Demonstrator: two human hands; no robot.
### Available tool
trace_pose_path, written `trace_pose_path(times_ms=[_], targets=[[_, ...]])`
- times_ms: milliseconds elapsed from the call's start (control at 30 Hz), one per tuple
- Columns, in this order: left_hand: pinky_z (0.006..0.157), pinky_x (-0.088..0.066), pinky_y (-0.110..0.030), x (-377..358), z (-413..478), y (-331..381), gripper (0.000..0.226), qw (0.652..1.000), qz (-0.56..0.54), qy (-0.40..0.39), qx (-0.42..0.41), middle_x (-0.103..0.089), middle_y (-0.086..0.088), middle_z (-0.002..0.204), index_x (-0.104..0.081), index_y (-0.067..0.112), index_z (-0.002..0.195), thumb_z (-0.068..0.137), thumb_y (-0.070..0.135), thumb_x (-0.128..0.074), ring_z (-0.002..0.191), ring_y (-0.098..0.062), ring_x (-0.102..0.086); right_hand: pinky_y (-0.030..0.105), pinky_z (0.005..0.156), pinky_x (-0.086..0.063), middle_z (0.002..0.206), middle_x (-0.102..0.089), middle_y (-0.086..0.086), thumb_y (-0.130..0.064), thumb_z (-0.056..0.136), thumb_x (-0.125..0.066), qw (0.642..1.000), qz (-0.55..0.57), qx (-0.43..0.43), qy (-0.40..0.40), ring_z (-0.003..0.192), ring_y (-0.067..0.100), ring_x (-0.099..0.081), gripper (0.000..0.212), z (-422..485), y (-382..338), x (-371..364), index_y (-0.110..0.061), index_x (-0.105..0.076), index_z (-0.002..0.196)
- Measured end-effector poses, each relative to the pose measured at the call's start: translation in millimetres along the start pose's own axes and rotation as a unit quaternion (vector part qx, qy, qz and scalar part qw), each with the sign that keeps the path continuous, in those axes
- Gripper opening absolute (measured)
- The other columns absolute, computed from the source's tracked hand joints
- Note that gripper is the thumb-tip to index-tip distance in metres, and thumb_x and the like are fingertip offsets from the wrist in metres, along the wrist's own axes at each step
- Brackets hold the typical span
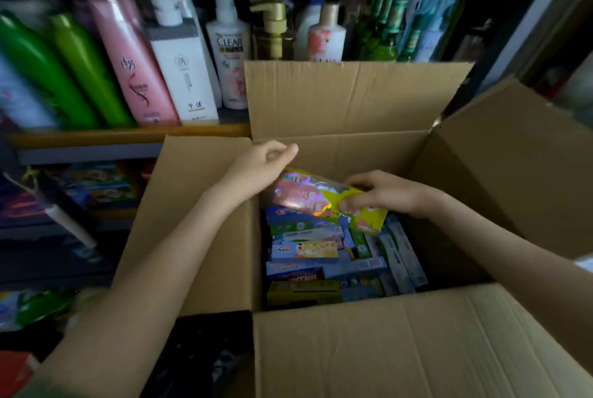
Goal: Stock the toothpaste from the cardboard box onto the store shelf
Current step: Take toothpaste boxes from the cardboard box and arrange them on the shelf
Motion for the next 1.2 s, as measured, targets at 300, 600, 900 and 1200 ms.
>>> trace_pose_path(times_ms=[300,600,900,1200], targets=[[0.051,-0.058,-0.031,17,-142,-20,0.078,0.902,-0.382,0.044,0.195,-0.071,-0.016,0.075,-0.059,0.012,0.102,0.087,0.075,-0.016,0.062,-0.026,-0.07,0.03,0.094,-0.05,0.119,-0.068,0.003,-0.019,0.078,-0.071,0.972,0.175,0.152,-0.043,0.107,0.017,-0.064,0.054,-69,-114,-58,-0.015,-0.056,0.13],[0.056,-0.059,-0.036,99,-254,-86,0.074,0.85,-0.468,0.163,0.177,-0.068,-0.017,0.102,-0.054,0.017,0.124,0.089,0.072,-0.018,0.076,-0.03,-0.07,0.02,0.069,-0.055,0.094,-0.074,0.001,-0.009,0.093,-0.053,0.94,0.252,0.168,-0.155,0.079,0.01,-0.07,0.028,-67,-202,-166,-0.014,-0.061,0.119],[0.056,-0.058,-0.03,230,-340,-207,0.03,0.854,-0.41,0.295,0.123,-0.073,-0.001,0.086,-0.057,0.014,0.106,0.1,0.039,-0.042,0.07,-0.014,-0.072,0.027,0.073,-0.055,0.094,-0.073,0.003,-0.013,0.096,-0.051,0.915,0.306,0.161,-0.207,0.077,0.013,-0.069,0.021,-19,-323,-308,-0.014,-0.061,0.113],[0.058,-0.059,-0.033,357,-423,-368,0.045,0.822,-0.417,0.341,0.186,-0.072,-0.01,0.094,-0.054,0.003,0.124,0.102,0.04,-0.039,0.073,-0.019,-0.072,0.02,0.06,-0.054,0.091,-0.072,0.006,-0.011,0.089,-0.051,0.886,0.364,0.195,-0.212,0.07,0.011,-0.068,0.035,49,-454,-440,-0.004,-0.058,0.122]])
Point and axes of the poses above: each hand's wrist, its own z-axis towards the middle knuckle, its own x-axis out of the back of the hand, y = z × x, the point moved 9 cm from there along z, towards the middle knuckle
